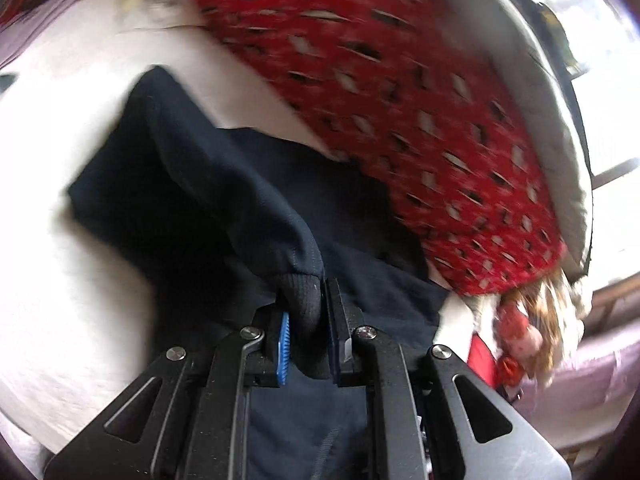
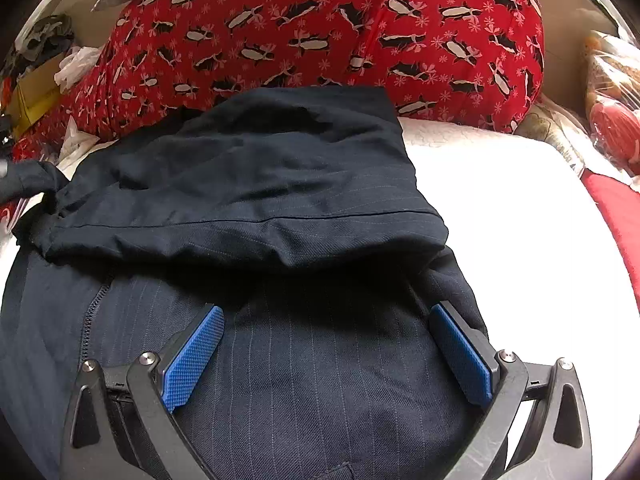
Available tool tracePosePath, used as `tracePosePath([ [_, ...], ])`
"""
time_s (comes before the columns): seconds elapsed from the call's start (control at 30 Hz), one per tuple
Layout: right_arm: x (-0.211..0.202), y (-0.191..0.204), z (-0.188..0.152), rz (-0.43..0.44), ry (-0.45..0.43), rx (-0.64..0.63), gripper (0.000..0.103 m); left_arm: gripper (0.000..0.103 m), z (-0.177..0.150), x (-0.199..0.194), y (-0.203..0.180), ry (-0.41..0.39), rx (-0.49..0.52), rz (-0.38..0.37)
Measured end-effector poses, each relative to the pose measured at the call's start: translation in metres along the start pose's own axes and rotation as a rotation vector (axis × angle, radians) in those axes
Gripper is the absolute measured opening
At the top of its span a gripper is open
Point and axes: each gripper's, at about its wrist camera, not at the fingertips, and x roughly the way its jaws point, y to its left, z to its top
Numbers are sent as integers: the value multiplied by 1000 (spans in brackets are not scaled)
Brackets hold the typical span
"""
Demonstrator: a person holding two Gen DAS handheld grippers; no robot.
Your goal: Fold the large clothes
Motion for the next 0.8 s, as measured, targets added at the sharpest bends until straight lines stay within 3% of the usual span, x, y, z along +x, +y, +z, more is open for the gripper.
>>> tracePosePath([
  [0.33, -1, -5, 0, 29, -14, 19, 103, 12, -28, 96, -109, 143, 117, -25],
  [0.57, 0, -7, 1, 32, -16, 22, 103, 17, -60, 169, -118, 298, 144, 42],
  [0.7, 1, -7, 1, 26, -13, 17, 103, 27, -67, 156, -109, 354, 160, -17],
  [0.8, 1, -6, 2, 25, 3, 12, 103, 38, -67, 117, -90, 337, 184, -103],
])
